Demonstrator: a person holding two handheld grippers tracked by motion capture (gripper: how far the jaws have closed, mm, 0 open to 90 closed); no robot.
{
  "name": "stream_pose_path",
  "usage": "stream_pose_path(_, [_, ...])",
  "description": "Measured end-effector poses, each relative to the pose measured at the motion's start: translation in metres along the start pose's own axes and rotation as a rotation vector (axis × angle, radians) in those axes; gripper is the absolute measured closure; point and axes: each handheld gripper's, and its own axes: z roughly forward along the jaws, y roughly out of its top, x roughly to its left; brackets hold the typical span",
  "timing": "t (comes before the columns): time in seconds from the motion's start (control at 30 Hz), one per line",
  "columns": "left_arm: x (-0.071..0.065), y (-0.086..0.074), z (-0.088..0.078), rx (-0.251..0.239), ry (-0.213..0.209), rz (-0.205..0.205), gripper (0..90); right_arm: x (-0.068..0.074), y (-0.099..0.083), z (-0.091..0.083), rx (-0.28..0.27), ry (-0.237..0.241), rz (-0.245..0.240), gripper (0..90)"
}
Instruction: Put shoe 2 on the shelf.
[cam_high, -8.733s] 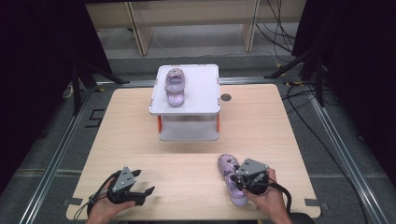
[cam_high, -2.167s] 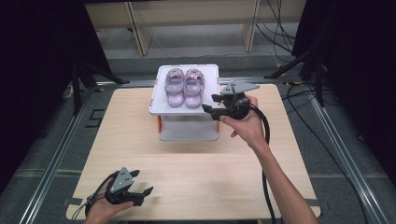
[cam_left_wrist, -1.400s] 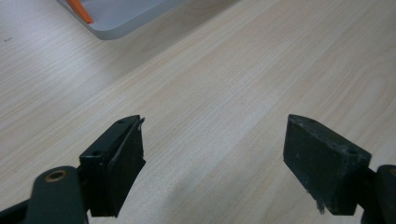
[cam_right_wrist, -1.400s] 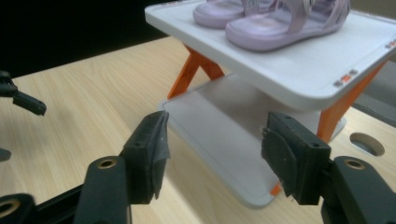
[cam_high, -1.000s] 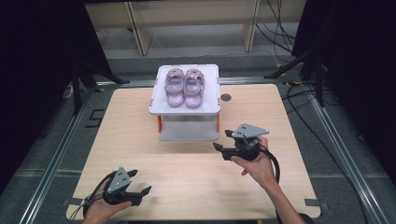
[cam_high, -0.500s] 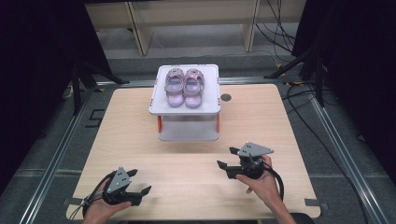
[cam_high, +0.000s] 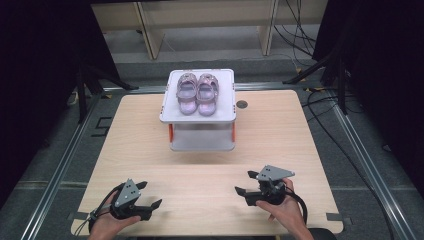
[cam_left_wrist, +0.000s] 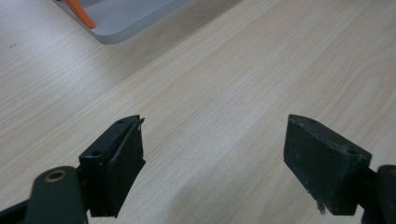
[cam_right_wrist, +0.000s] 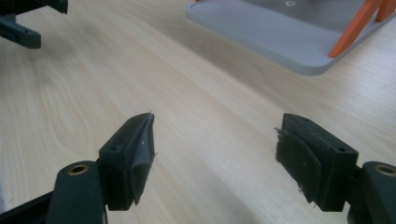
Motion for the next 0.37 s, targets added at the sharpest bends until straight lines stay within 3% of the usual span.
stream_pose_path(0.17, [0.001, -0.0001, 0.0002, 0.009, 0.006, 0.015, 19.8, 0.0051, -0.004, -0.0022, 0.029, -0.018, -0.01, 25.3])
stream_pose_path(0.37, [0.0007, -0.0003, 0.0009, -0.004, 0.002, -0.004, 19.8, 0.0036, -0.006, -0.0006, 0.051, -0.032, -0.021, 24.6])
